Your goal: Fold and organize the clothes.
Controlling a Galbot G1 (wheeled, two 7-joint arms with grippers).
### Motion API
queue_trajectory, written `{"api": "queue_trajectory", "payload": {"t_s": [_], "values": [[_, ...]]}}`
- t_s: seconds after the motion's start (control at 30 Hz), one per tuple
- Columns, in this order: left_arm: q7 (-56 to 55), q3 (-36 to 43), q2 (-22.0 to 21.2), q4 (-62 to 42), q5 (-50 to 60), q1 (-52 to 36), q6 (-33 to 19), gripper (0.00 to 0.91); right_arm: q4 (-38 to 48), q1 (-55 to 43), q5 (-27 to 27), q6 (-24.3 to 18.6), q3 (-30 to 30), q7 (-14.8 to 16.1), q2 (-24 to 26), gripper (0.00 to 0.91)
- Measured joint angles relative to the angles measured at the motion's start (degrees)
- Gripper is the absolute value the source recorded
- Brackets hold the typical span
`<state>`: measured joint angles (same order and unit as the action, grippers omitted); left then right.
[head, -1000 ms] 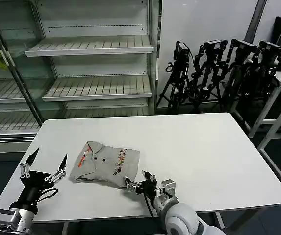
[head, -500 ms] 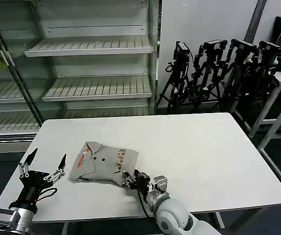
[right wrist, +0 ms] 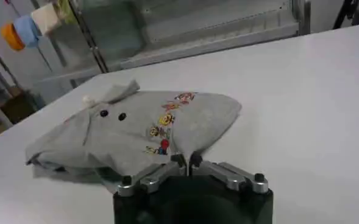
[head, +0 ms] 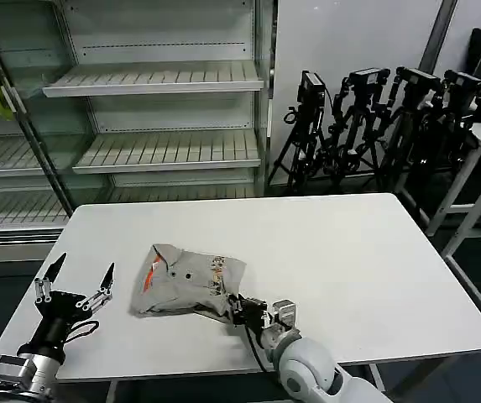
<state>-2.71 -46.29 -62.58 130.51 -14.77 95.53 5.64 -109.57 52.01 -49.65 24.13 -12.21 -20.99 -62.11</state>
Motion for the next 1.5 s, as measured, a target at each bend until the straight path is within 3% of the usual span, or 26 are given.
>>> {"api": "queue_trajectory", "payload": {"t_s": [0.57,0.87,0.9,0.93,1.5], "values": [[0.0,3.4,-0.3,-1.7,0.0,-2.5,-0.1,0.907,-6.2,2.0,0.0,2.4,9.7,3.3,15.3,0.0],[0.0,4.0,0.5,-1.9,-0.7,-3.1,-0.2,0.907,-5.8,2.0,1.8,2.8,13.4,4.4,18.3,0.0],[0.0,4.0,0.6,-1.9,-0.7,-3.2,-0.2,0.907,-5.7,2.1,2.1,2.8,13.8,4.5,18.5,0.141],[0.0,4.1,0.6,-1.9,-0.8,-3.2,-0.2,0.907,-5.5,2.1,2.3,2.8,14.0,4.6,18.6,0.887],[0.0,5.0,2.5,-1.1,-3.1,-3.8,0.2,0.907,-7.2,7.3,8.5,3.4,19.9,4.3,20.9,0.907]]}}
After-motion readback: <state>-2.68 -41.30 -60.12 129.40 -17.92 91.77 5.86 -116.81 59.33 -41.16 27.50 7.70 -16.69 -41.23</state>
